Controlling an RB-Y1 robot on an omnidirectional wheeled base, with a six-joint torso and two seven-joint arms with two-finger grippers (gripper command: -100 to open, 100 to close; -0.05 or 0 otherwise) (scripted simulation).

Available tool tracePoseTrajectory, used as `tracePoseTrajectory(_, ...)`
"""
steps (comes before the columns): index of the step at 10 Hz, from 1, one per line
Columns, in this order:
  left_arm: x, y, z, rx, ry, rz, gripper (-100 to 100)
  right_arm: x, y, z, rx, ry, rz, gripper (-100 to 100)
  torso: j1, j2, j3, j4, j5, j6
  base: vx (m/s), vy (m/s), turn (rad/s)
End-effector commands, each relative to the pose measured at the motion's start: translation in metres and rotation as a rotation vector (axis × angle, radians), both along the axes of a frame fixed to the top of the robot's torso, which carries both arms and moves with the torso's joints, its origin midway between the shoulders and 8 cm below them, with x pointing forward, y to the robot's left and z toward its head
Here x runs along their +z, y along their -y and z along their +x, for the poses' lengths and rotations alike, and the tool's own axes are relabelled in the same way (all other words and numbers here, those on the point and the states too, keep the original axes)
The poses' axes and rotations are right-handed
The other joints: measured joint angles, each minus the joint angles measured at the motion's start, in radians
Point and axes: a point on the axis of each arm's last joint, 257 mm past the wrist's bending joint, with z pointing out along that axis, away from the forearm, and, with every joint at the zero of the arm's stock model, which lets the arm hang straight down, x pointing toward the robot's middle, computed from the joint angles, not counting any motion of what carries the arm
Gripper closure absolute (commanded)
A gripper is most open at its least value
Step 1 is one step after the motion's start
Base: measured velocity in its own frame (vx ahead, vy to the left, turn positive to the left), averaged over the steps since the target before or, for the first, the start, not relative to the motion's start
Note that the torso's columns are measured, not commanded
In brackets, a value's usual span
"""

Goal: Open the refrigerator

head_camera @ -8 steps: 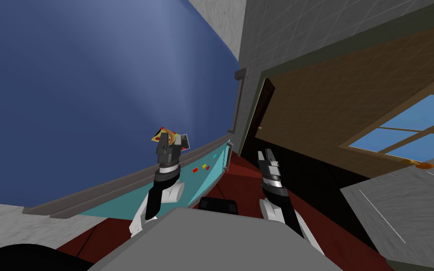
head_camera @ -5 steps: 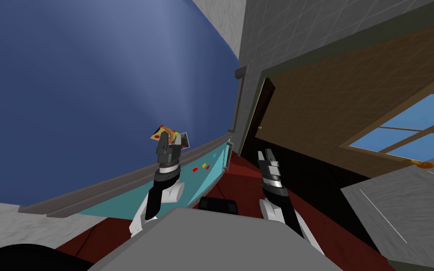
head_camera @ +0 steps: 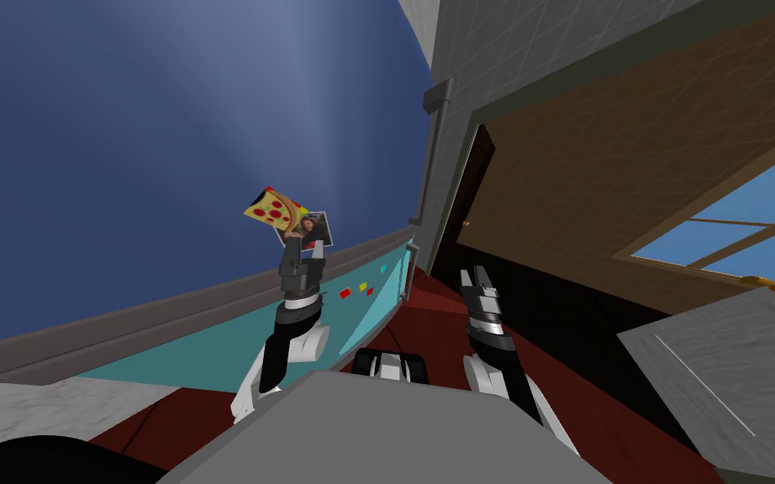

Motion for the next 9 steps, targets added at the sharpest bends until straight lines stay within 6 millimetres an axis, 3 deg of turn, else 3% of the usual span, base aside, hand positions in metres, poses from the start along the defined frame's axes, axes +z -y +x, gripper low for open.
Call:
tracePoseTrajectory(1,0.0,0.0,0.0,0.0,0.0,0.0,0,0.0,0.0,0.0,0.0,0.0,0.0,0,0.0,0.074,-0.148,0.074,0.0,0.0,0.0,0.0,0.0)
tracePoseTrajectory(2,-0.001,0.005,0.005,-0.029,-0.014,0.023,-100,0.0,0.0,0.0,0.0,0.0,0.0,0,0.001,0.147,-0.296,0.146,0.001,0.0,0.012,-0.023,-0.019)
tracePoseTrajectory(4,-0.005,0.009,0.012,-0.065,-0.041,0.048,-100,0.0,0.0,0.0,0.0,-0.001,0.0,0,0.002,0.184,-0.387,0.187,0.002,0.001,0.011,-0.042,-0.027)
tracePoseTrajectory(9,-0.017,0.02,0.033,-0.161,-0.125,0.111,-100,0.0,0.0,0.0,0.0,-0.001,0.0,0,-0.001,0.185,-0.396,0.19,-0.001,0.003,0.027,-0.035,-0.021)
